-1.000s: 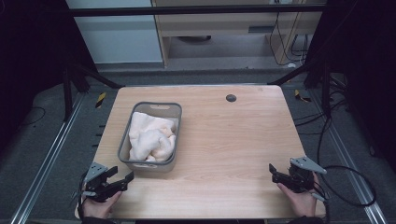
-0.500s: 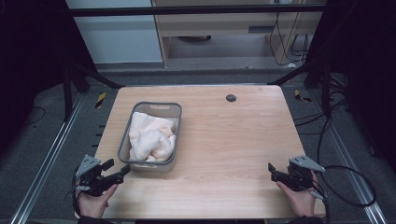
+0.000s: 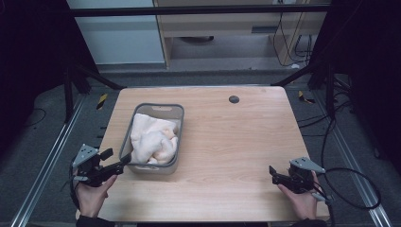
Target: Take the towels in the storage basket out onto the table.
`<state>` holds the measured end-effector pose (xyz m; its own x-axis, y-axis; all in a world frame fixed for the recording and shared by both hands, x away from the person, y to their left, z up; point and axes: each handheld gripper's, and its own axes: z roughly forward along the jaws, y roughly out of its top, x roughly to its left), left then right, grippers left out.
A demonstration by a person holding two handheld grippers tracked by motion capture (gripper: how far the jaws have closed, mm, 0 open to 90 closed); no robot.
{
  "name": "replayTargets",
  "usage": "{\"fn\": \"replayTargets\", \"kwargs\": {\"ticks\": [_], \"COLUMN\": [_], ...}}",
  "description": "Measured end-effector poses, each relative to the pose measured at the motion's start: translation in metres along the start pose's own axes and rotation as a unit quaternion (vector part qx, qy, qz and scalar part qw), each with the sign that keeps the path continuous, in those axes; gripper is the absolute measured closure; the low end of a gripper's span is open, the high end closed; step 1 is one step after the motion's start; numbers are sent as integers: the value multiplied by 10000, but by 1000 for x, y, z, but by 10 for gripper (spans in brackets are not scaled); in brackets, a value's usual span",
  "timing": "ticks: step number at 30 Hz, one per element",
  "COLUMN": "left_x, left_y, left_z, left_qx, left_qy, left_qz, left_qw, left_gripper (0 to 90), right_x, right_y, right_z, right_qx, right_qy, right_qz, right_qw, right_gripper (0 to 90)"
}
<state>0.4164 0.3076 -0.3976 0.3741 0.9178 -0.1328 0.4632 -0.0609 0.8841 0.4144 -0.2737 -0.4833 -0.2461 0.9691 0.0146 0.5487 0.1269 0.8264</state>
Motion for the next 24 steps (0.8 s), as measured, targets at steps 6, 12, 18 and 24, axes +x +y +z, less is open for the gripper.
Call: {"fn": "replayTargets", "kwargs": {"ticks": [6, 12, 18, 24], "left_x": [-4, -8, -11, -17], "left_y": [14, 24, 32, 43], "left_z": [6, 12, 22, 33], "left_qx": [45, 93, 213, 394], "left_qy": [-67, -145, -217, -292], "left_qz": [77, 164, 229, 408], "left_qw": [9999, 9997, 9993, 9980], "left_gripper": [228, 217, 211, 204], "right_x": [1, 1, 1, 1], "right_y": [0, 1, 1, 1], "right_z": [0, -1, 0, 0], "right_qx": [0, -16, 12, 16], "right_qy": [18, 28, 34, 34], "right_qz": [-22, -19, -21, -20], "right_qw": [10000, 10000, 10000, 10000], "right_gripper": [154, 151, 148, 146]}}
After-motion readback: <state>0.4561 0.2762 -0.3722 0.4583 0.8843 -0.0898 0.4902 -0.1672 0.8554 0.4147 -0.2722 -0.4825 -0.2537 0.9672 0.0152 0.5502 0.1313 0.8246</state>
